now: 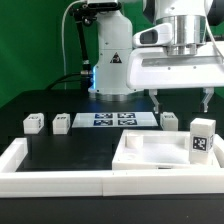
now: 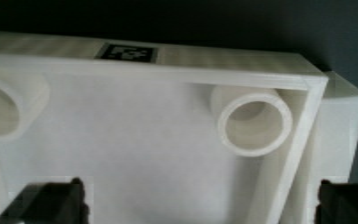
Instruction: Assemble square table
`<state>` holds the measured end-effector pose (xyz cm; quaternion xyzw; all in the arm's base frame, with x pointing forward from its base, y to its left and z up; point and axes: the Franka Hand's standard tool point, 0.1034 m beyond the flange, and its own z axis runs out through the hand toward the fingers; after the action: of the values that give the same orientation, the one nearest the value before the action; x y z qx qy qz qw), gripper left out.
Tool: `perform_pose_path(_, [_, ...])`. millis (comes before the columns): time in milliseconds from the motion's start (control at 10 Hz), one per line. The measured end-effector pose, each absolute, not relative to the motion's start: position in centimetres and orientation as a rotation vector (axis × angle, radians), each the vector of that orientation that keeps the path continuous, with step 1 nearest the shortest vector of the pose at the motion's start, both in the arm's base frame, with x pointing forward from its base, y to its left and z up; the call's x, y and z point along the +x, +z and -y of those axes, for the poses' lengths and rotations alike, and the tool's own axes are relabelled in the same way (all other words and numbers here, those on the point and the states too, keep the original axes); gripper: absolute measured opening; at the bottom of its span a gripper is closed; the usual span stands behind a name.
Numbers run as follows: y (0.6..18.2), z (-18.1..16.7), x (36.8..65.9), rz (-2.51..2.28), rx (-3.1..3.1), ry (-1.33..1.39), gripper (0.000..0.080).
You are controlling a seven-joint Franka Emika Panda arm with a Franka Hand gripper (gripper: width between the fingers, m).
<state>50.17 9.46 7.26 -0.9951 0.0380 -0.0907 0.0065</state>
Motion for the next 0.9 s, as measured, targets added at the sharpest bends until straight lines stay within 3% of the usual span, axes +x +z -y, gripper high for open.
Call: perform_pose_path(900, [5.7, -9.3, 44.7, -0.083, -3.132, -0.238, 0.0649])
